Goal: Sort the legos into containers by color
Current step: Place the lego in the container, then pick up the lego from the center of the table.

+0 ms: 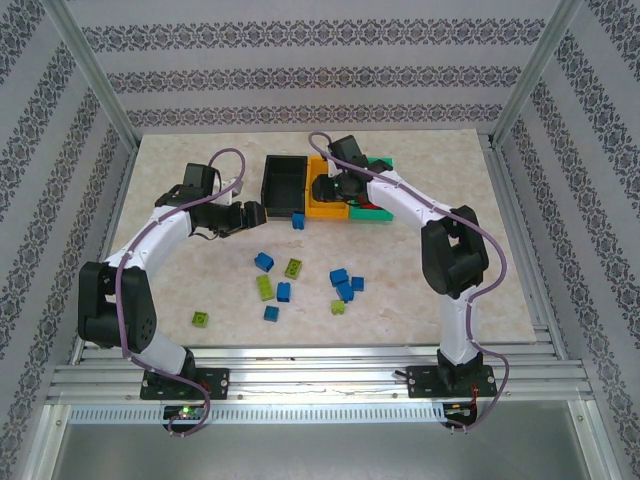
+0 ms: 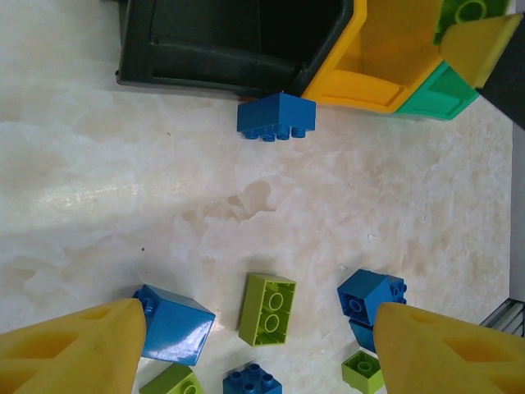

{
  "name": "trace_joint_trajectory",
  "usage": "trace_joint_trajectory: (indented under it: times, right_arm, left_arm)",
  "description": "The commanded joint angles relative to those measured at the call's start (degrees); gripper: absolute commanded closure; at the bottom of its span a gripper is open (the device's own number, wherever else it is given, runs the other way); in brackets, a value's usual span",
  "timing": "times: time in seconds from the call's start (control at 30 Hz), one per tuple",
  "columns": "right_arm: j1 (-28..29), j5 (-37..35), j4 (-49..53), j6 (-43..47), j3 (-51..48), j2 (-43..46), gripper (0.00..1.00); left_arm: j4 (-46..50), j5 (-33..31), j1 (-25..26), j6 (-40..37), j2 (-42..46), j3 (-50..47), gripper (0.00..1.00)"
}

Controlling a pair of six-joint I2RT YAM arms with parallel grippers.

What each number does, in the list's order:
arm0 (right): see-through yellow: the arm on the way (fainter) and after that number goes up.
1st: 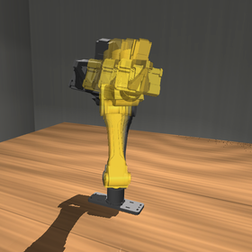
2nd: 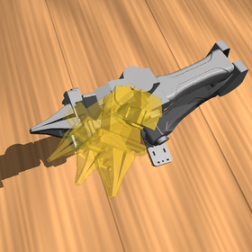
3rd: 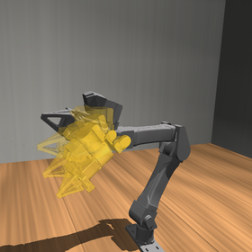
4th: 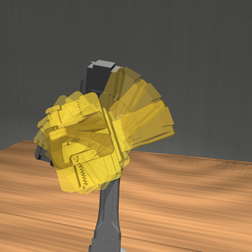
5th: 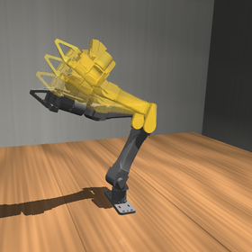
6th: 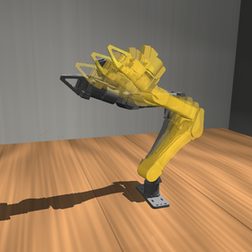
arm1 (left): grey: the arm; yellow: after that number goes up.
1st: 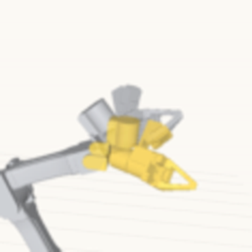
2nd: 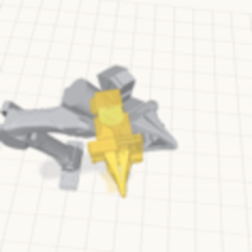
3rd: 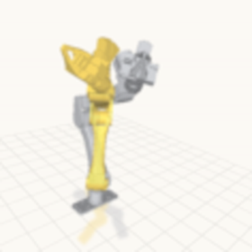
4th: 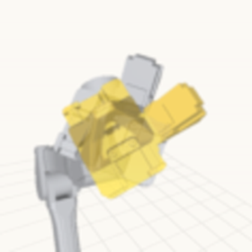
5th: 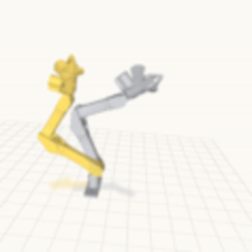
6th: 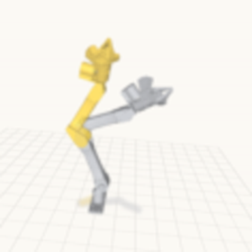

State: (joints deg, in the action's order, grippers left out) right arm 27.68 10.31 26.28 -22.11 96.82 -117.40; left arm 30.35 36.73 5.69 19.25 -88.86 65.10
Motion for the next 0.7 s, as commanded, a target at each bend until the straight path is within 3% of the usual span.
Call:
trace_joint_trajectory:
  times: [0.0, 0.13, 0.4, 0.67]
  right_arm:
    - [-0.78, -0.56, -1.6, -3.11, 1.22, -0.72, 0.6]
    - [-0.45, 0.49, -8.42, -8.07, -5.76, 1.85, 0.52]
    - [1.42, 1.53, -24.81, -16.92, -24.73, 11.13, 0.52]
    - [1.36, 0.01, -23.58, -14.81, -28.87, 16.54, 0.52]
  left_arm:
    - [2.17, -1.17, 0.94, -1.94, 0.53, 1.6, 0.26]
    - [3.24, -2.0, 1.57, -2.81, 0.66, 2.19, 0.26]
    - [6.36, -4.84, 4.76, -5.44, 0.16, 3.66, 0.26]
    - [12.63, -8.96, 12.06, -9.88, -2.96, 6.76, 0.26]
